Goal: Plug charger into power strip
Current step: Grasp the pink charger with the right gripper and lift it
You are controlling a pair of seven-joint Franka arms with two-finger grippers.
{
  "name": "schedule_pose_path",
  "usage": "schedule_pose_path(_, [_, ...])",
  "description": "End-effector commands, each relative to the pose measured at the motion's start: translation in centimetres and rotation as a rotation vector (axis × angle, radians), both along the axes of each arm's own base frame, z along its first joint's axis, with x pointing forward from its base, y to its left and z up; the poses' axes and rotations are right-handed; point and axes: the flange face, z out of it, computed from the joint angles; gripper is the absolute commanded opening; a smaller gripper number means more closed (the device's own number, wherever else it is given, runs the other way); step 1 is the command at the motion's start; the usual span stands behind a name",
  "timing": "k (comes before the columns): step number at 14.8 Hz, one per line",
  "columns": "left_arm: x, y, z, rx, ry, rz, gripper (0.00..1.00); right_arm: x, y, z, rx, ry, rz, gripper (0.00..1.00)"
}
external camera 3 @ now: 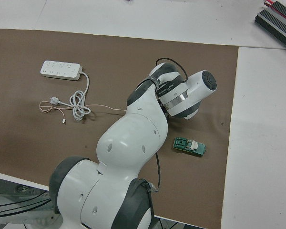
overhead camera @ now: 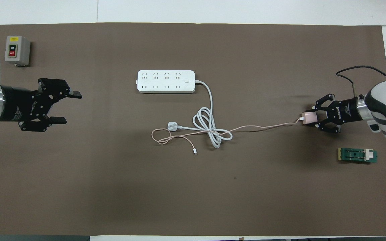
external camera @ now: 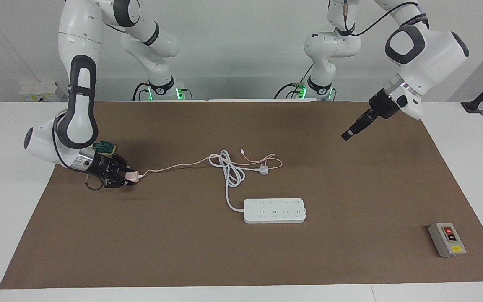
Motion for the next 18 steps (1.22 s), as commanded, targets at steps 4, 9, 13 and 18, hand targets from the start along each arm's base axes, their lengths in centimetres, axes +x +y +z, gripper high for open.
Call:
schedule_pose_path(4, [2.3, 1.6, -4.0, -0.109, -0.041, -0.155, 1.00, 3.8, 6.3, 4.7, 0.002, 0.045, -0.064, 0.00])
schedule_pose_path(9, [2.1, 7.0, -2.2, -0.126, -0.011, -0.140, 1.00, 7.2, 15.0, 13.3, 0.003, 0.054, -0.039, 0.00])
schedule_pose_path(13, [2.3, 6.7, -2.7, -0.120, -0.020, -0.140, 1.00, 8.6, 24.4, 18.8, 0.008, 0.059, -0.075, 0.00])
schedule_pose_path(18, [2.6, 4.3, -2.6, -0.070, -0.031, -0.191, 1.00, 8.3, 34.3, 21.3, 0.002, 0.062, -0.141, 0.00])
